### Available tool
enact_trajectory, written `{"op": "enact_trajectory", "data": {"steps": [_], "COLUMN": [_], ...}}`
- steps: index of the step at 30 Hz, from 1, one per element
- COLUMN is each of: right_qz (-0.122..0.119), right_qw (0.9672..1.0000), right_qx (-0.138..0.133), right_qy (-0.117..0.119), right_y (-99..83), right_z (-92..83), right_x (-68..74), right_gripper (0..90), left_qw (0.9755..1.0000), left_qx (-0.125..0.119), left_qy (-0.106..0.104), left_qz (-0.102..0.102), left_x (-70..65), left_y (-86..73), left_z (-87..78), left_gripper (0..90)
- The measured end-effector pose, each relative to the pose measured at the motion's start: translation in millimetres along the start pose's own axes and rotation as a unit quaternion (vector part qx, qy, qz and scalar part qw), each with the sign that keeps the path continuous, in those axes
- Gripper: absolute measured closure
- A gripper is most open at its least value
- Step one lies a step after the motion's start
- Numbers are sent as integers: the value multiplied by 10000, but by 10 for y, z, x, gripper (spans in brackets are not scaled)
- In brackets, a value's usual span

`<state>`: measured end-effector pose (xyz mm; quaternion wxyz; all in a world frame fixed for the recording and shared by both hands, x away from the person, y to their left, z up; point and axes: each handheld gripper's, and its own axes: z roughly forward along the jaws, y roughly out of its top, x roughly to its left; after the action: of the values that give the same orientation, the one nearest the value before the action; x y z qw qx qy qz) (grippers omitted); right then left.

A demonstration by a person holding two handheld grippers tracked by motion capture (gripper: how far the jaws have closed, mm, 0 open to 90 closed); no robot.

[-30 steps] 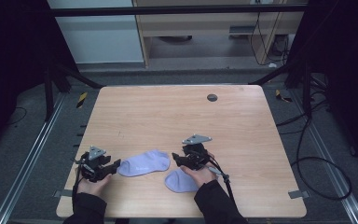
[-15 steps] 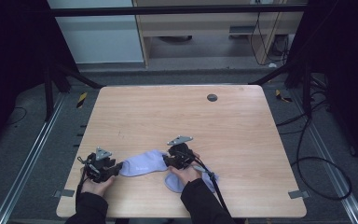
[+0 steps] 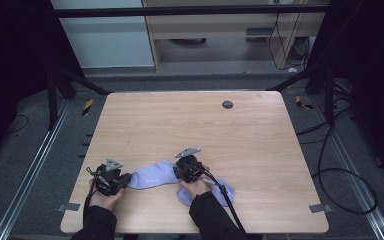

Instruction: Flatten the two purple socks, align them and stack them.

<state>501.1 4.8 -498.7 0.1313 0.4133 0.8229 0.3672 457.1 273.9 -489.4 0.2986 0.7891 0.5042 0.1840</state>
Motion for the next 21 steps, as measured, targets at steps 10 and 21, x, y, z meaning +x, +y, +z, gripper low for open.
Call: {"op": "enact_trajectory", "data": {"steps": [10, 21], "right_qz": [62, 22], "right_qw": [10000, 9994], "right_qx": [32, -259], "right_qy": [-44, 214], "right_y": [20, 111], "right_z": [-21, -336], "right_x": [64, 48], "right_gripper": [869, 873], "left_qw": [10000, 9984], "left_qx": [-9, -466], "left_qy": [-48, -304], "left_qz": [-32, -51], "left_x": [-2, -91], "left_y": [10, 108], "left_z": [-25, -248], "left_gripper": [874, 878]}}
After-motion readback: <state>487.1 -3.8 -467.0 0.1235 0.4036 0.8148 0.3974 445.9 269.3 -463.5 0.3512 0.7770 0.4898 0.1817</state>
